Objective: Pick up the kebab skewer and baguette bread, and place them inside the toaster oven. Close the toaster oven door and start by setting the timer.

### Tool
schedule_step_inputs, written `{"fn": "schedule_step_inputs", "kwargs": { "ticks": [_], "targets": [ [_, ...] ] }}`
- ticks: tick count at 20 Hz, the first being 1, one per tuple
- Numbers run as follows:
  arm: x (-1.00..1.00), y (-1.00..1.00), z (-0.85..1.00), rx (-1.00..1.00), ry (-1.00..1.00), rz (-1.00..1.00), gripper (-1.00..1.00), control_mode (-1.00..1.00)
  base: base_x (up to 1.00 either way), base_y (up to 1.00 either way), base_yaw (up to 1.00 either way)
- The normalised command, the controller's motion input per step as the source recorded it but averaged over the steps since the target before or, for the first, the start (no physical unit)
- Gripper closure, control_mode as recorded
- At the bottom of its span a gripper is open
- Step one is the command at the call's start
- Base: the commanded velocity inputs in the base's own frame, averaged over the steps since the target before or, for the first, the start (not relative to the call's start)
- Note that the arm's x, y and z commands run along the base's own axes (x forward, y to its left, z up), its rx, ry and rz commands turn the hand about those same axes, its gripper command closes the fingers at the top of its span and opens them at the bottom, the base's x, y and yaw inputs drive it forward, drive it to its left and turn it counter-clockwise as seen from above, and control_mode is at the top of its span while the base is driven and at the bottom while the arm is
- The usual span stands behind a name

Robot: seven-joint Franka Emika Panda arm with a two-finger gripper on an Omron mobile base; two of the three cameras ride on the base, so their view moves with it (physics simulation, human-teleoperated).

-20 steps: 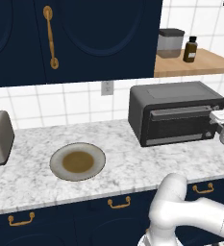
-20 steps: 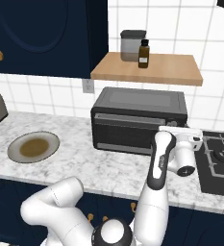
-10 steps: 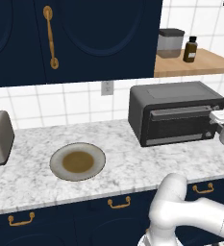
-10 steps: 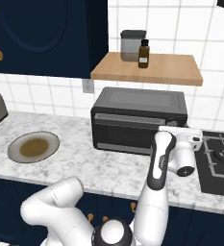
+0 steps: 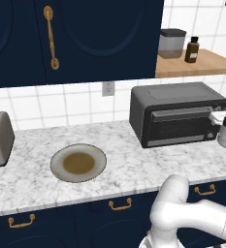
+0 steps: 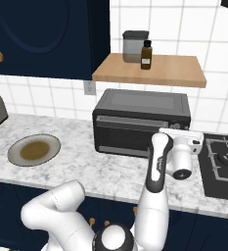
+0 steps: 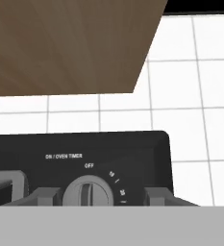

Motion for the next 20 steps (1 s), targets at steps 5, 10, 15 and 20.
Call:
{"fn": "schedule_step_inputs", "kwargs": {
  "ticks": [5,10,15,20],
  "targets": [
    [0.0,0.09,0.0,-0.01,0.0,-0.06,1.0,-1.0,0.0,0.0,0.0],
    [0.22,0.02,0.0,0.0,0.0,-0.02,1.0,-1.0,0.0,0.0,0.0],
    [0.09,0.0,0.0,0.0,-0.01,0.02,1.0,-1.0,0.0,0.0,0.0],
    [0.06,0.0,0.0,0.0,0.0,0.09,1.0,-1.0,0.0,0.0,0.0]
  ]
}}
